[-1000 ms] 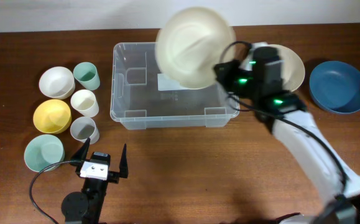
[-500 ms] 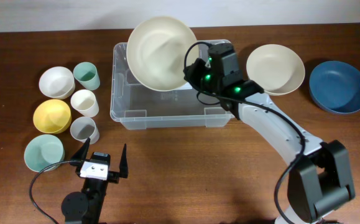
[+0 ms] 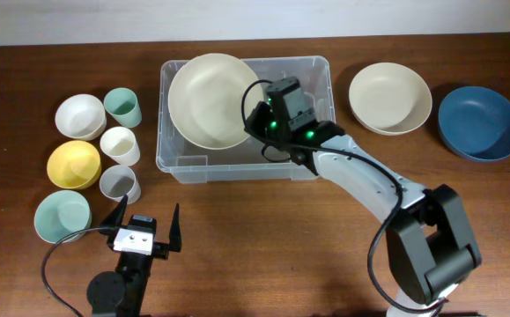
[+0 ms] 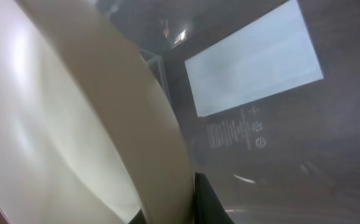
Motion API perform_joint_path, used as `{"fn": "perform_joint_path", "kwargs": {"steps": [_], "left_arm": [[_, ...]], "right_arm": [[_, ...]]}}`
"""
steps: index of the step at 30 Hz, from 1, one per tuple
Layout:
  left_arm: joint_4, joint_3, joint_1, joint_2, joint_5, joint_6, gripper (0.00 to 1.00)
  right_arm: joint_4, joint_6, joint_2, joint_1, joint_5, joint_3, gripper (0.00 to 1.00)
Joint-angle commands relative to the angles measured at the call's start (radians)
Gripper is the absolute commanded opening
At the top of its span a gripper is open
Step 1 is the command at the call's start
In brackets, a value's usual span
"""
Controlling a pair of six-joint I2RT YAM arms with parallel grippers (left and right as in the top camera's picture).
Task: Pack container
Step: 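Lift the cream bowl with the right gripper over the bin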
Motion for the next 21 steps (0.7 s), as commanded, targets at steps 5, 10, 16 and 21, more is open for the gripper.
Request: {"fn": "perform_joint_path", "kwargs": {"steps": [5, 10, 16, 21], "left_arm": [[-0.007, -0.002, -0.004, -0.008, -0.007, 0.013, 1.00], [-0.007, -0.002, -0.004, -0.008, -0.007, 0.013, 1.00], [-0.007, -0.002, -0.004, -0.008, -0.007, 0.013, 1.00], [-0.007, -0.002, -0.004, -0.008, -0.007, 0.013, 1.00]], "right_arm": [[0.009, 0.012, 0.045, 0.005, 0.038, 0.027, 0.09], [0.033, 0.024, 0.084, 0.005, 0.036, 0.027, 0.10], [0.039, 0.045, 0.100, 0.004, 0.029, 0.027, 0.11], [0.041, 0.045, 0.100, 0.004, 0.030, 0.027, 0.13]]}}
